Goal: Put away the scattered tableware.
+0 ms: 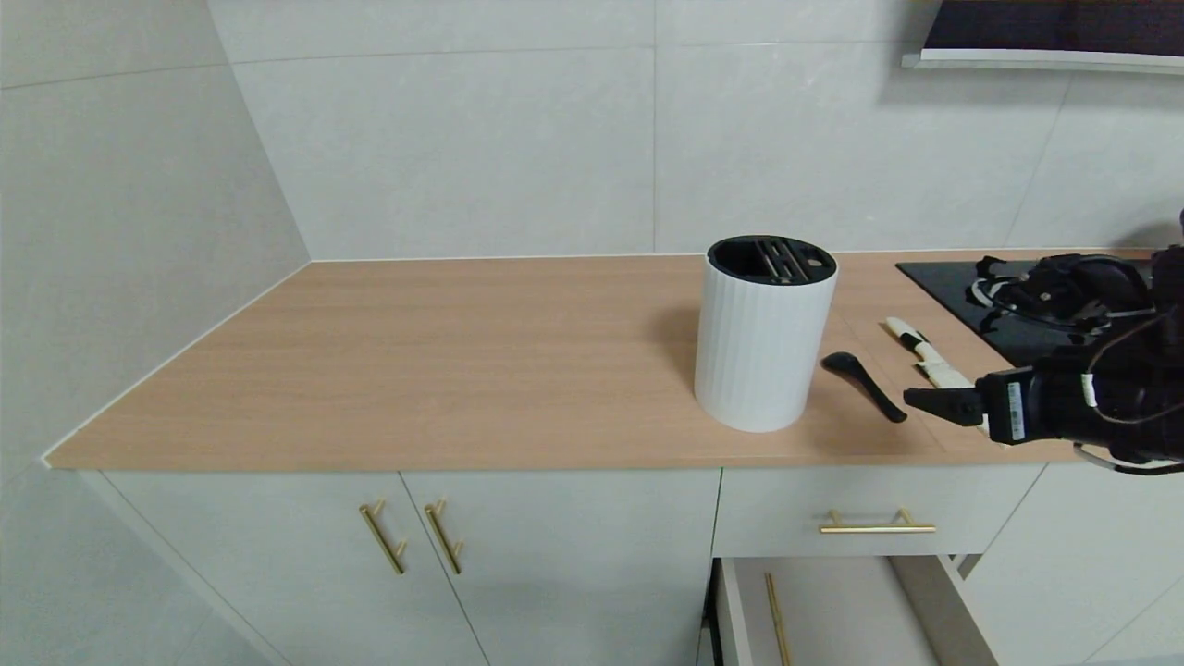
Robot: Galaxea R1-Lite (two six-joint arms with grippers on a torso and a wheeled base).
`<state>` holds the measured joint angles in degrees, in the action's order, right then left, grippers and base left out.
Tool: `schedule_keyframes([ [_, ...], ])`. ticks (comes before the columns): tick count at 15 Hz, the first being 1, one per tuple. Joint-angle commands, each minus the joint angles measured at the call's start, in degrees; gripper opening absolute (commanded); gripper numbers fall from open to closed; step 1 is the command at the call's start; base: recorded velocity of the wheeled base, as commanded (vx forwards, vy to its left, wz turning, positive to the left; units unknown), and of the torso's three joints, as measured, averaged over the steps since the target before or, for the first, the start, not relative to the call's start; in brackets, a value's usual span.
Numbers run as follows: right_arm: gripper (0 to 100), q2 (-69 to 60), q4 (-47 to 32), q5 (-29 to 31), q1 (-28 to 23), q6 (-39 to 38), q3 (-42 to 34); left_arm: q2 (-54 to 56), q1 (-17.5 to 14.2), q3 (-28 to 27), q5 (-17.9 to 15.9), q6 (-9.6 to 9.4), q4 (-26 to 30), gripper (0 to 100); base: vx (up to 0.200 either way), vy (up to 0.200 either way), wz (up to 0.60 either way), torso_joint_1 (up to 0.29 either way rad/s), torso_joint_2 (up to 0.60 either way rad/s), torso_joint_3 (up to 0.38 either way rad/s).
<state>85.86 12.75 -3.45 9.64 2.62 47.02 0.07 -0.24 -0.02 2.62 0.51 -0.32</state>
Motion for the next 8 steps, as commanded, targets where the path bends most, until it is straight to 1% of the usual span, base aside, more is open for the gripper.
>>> schedule_keyframes([
  [1,100,12.1,6.7,-4.5,-3.9,3.3,1.6,-0.1,0.0,0.0,0.0,0.02,0.0,100,0.0,0.0,0.0,0.0,0.0,0.0],
  [2,100,16.8,9.7,-4.9,-4.3,3.4,4.1,-0.1,0.0,0.0,0.0,0.02,0.0,100,0.0,0.0,0.0,0.0,0.0,0.0],
  [4,100,22.7,11.3,-5.1,-5.1,3.2,7.8,-0.1,0.0,0.0,0.0,0.02,0.0,100,0.0,0.0,0.0,0.0,0.0,0.0],
  [5,100,24.3,12.2,-4.9,-5.2,3.2,8.2,-0.1,0.0,0.0,0.0,0.02,0.0,100,0.0,0.0,0.0,0.0,0.0,0.0],
  [8,100,28.1,18.4,-4.8,-6.3,2.1,8.2,-0.1,0.0,0.0,0.0,0.02,0.0,100,0.0,0.0,0.0,0.0,0.0,0.0],
])
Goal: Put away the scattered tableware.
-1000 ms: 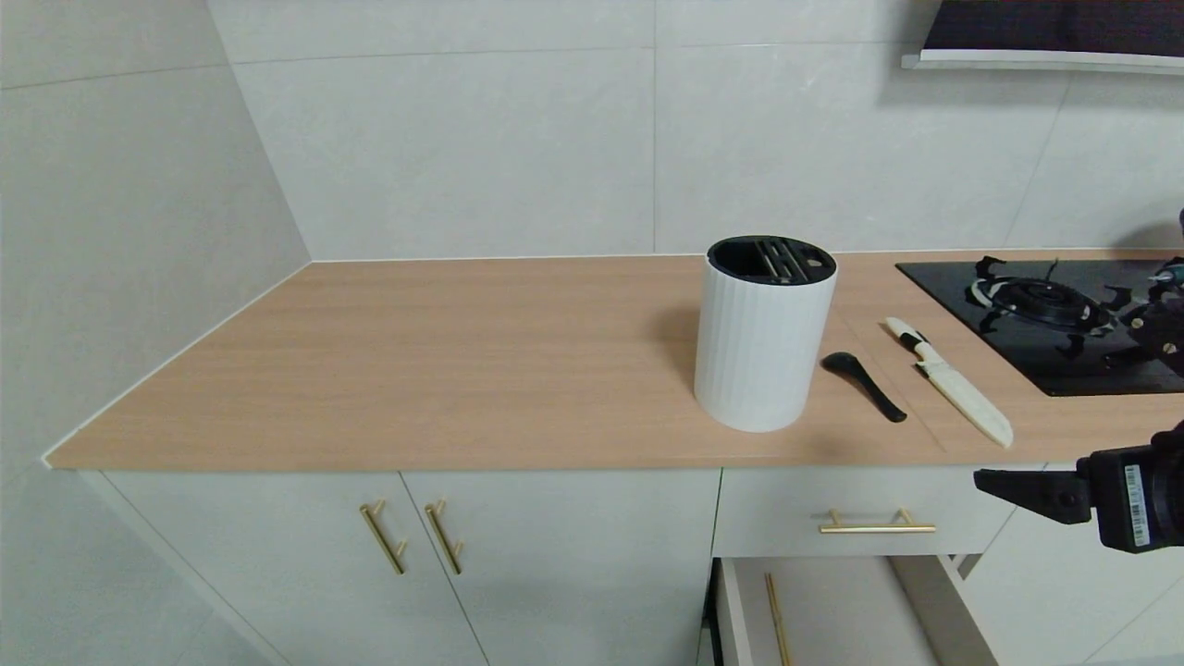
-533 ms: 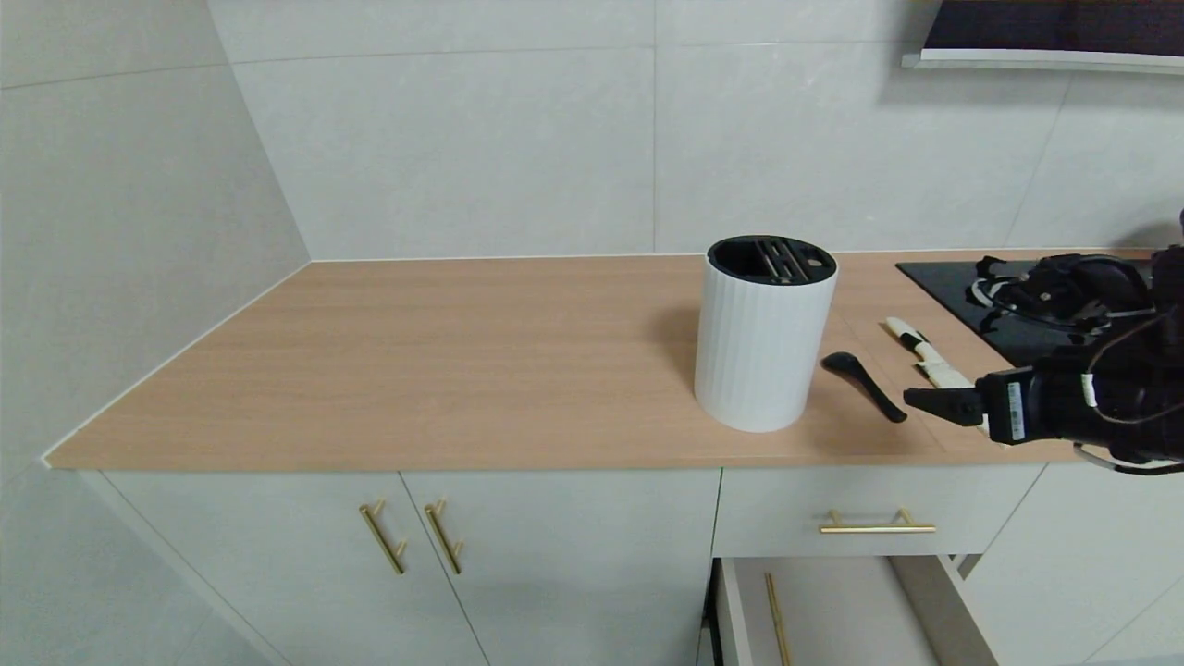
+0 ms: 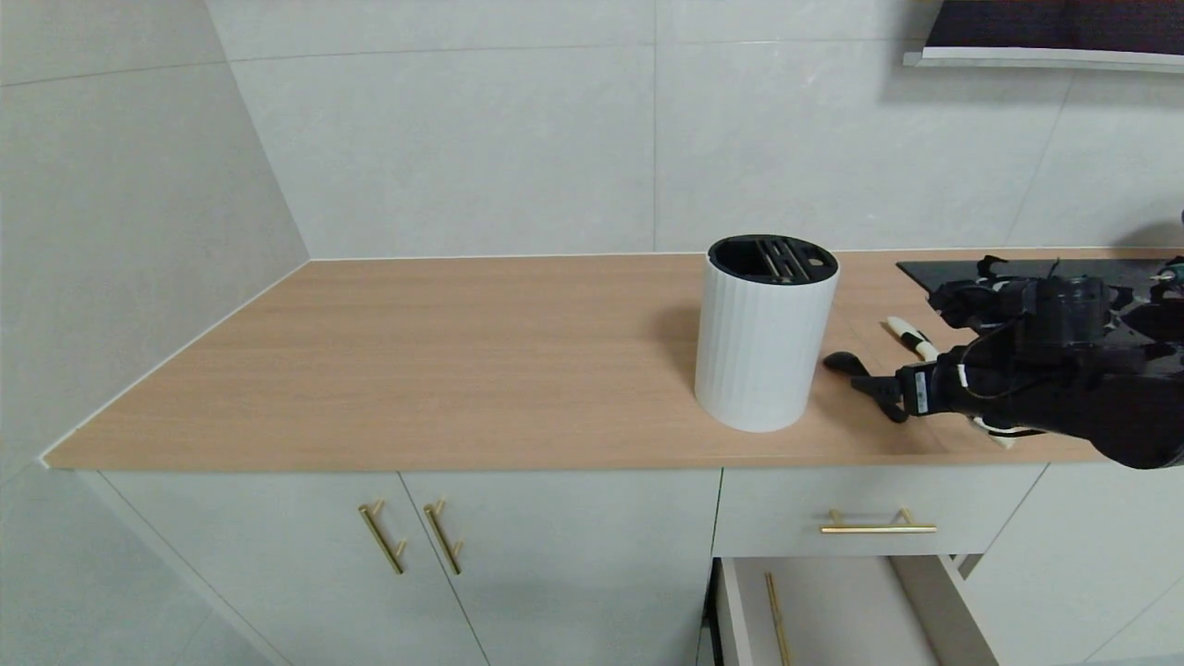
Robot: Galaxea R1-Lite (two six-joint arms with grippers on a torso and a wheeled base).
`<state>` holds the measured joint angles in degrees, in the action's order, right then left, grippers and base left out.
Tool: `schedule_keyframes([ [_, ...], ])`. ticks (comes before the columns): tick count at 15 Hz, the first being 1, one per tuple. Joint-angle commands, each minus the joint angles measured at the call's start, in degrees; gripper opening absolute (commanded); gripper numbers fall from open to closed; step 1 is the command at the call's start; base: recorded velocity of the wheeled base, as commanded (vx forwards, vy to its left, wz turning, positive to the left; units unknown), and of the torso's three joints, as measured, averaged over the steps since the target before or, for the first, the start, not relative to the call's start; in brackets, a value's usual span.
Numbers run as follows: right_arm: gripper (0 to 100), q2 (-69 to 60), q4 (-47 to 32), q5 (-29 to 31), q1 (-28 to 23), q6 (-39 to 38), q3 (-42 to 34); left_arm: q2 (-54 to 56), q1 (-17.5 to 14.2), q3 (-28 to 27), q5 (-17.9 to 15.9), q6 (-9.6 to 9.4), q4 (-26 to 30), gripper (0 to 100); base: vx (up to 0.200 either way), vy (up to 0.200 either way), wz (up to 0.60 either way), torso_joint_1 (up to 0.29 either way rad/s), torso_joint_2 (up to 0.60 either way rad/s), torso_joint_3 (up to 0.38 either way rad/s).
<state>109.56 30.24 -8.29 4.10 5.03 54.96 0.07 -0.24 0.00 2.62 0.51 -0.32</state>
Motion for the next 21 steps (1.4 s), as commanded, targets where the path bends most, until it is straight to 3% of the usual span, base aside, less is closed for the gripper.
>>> schedule_keyframes([
  [1,100,5.8,2.5,0.1,-1.3,-0.4,0.4,-0.1,0.0,0.0,0.0,0.02,0.0,100,0.0,0.0,0.0,0.0,0.0,0.0],
  [14,100,9.7,8.4,0.5,-1.2,-0.4,0.1,-0.1,0.0,0.0,0.0,0.02,0.0,100,0.0,0.0,0.0,0.0,0.0,0.0],
  [15,0,9.8,8.4,0.6,-1.2,-0.4,0.1,-0.1,0.0,0.0,0.0,0.02,0.0,100,0.0,0.0,0.0,0.0,0.0,0.0],
  [21,0,11.3,10.4,1.5,-1.0,-0.3,-0.2,-0.1,0.0,0.0,0.0,0.02,0.0,100,0.0,0.0,0.0,0.0,0.0,0.0],
])
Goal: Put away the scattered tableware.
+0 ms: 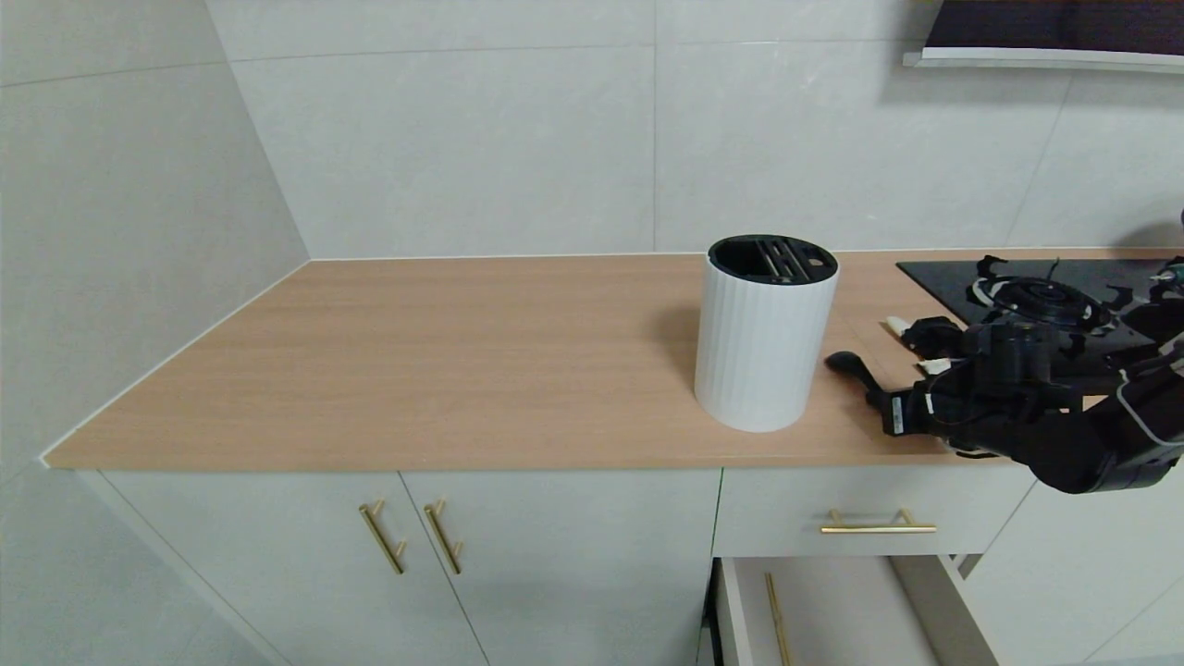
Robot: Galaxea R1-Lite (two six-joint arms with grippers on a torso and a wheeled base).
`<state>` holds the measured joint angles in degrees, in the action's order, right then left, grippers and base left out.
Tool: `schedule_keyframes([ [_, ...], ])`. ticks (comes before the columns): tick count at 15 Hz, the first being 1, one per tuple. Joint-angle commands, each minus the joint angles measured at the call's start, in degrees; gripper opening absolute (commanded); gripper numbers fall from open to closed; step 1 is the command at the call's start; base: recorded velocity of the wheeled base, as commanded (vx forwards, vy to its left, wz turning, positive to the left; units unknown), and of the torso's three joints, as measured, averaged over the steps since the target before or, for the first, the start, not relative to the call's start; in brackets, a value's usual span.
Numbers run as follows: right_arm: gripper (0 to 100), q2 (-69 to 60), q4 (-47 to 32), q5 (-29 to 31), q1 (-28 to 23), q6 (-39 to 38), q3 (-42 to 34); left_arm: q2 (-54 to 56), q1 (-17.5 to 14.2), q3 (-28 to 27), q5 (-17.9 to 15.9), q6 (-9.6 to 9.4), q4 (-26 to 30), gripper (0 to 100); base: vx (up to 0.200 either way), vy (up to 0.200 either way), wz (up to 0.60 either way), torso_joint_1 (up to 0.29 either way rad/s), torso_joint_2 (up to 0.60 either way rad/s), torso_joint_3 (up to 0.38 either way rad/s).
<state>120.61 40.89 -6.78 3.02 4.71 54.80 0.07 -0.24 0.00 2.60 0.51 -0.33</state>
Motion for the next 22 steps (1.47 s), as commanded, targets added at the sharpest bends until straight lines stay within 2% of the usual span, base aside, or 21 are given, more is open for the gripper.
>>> schedule_keyframes([
  [1,0,0.1,-0.2,0.1,0.1,0.0,0.0,-0.1,0.0,0.0,0.0,0.02,0.0,100,0.0,0.0,0.0,0.0,0.0,0.0],
  [4,0,-0.9,-0.2,1.1,0.1,0.0,0.0,-0.1,0.0,0.0,0.0,0.02,0.0,100,0.0,0.0,0.0,0.0,0.0,0.0],
  [6,0,-4.9,-0.2,5.5,0.8,-0.4,-2.2,-0.1,0.0,0.0,0.0,0.02,0.0,100,0.0,0.0,0.0,0.0,0.0,0.0],
  [11,0,-20.7,-0.7,6.2,1.7,-2.9,-18.6,-0.1,0.0,0.0,0.0,0.02,0.0,100,0.0,0.0,0.0,0.0,0.0,0.0],
  [14,0,-29.0,-0.3,3.5,1.7,-2.6,-29.5,-0.1,0.0,0.0,0.0,0.02,0.0,100,0.0,0.0,0.0,0.0,0.0,0.0],
  [18,0,-34.7,-0.3,3.2,4.7,-2.5,-36.1,-0.1,0.0,0.0,0.0,0.02,0.0,100,0.0,0.0,0.0,0.0,0.0,0.0],
  [22,0,-32.3,-0.3,3.4,7.4,-1.0,-39.5,-0.1,0.0,0.0,0.0,0.02,0.0,100,0.0,0.0,0.0,0.0,0.0,0.0],
])
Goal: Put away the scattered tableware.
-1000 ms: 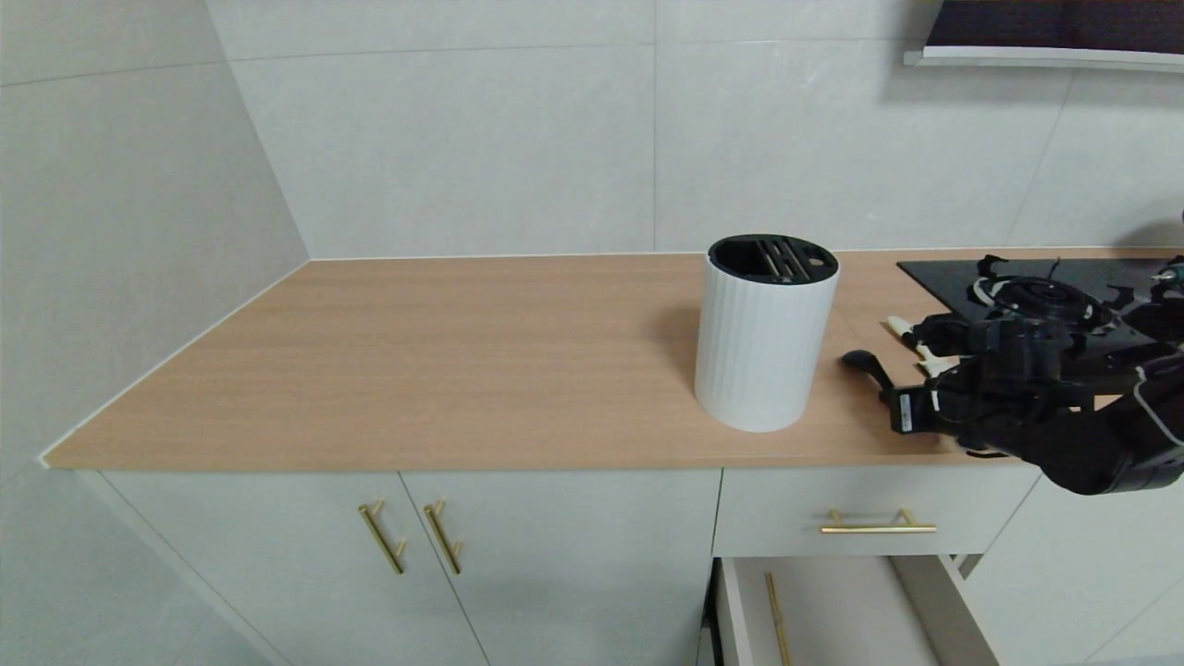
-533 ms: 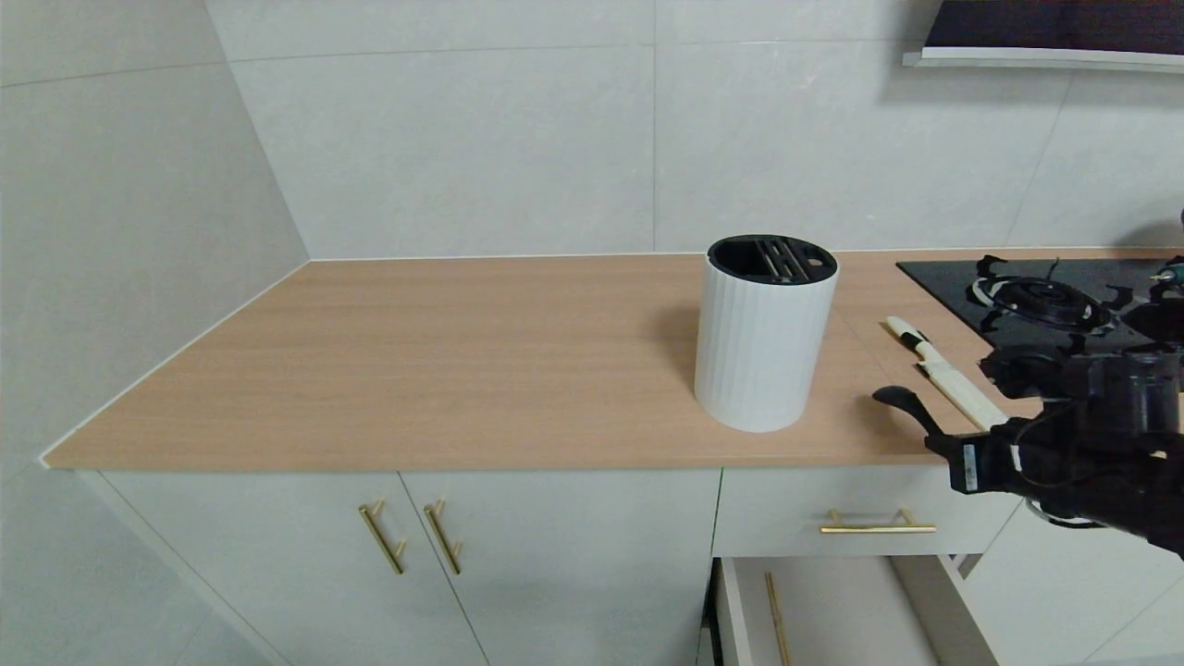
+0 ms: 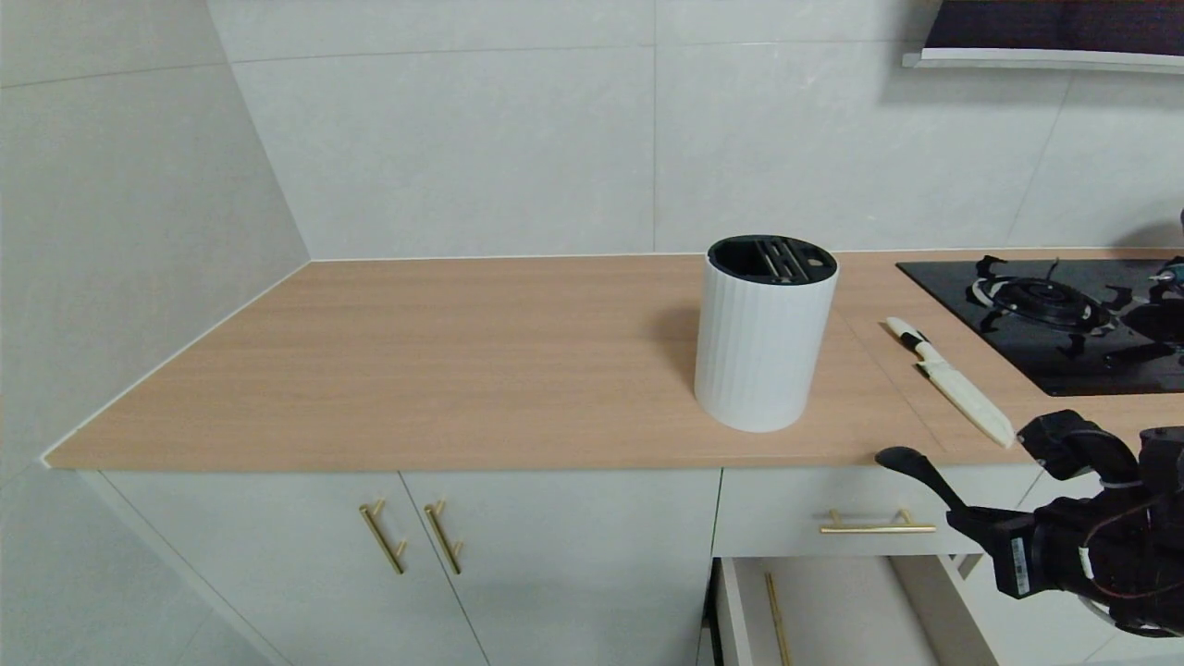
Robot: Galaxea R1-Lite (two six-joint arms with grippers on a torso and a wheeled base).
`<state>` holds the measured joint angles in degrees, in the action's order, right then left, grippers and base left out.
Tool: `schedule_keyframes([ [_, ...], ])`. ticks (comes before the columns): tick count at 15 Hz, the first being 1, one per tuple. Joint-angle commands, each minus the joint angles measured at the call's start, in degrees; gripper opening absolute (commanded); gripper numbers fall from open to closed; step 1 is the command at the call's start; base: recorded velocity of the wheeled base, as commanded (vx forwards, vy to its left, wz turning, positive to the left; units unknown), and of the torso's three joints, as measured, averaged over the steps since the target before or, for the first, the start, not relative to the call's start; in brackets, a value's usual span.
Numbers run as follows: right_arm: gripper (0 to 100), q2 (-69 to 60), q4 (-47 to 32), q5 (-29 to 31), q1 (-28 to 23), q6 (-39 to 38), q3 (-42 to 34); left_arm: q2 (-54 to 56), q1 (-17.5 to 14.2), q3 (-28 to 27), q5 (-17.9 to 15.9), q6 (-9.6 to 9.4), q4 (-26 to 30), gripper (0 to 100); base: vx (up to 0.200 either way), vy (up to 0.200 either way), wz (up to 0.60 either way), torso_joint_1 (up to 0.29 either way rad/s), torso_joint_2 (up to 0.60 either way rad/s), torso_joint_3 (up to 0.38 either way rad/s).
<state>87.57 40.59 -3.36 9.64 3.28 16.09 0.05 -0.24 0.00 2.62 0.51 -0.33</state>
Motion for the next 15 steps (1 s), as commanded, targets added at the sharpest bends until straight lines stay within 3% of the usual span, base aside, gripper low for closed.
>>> schedule_keyframes([
  [1,0,1.0,0.0,0.0,1.0,1.0,-1.2,0.0,0.0,0.0,0.0,0.02,0.0,100,0.0,0.0,0.0,0.0,0.0,0.0],
  [6,0,1.1,0.0,-0.1,3.1,1.3,-2.5,0.0,0.0,0.0,0.0,0.02,0.0,100,0.0,0.0,0.0,-0.041,0.08,0.052],
  [15,0,3.7,0.0,0.0,5.1,1.6,-2.8,0.0,0.0,0.0,0.0,0.02,0.0,100,0.0,0.0,0.0,-0.2,0.48,0.277],
])
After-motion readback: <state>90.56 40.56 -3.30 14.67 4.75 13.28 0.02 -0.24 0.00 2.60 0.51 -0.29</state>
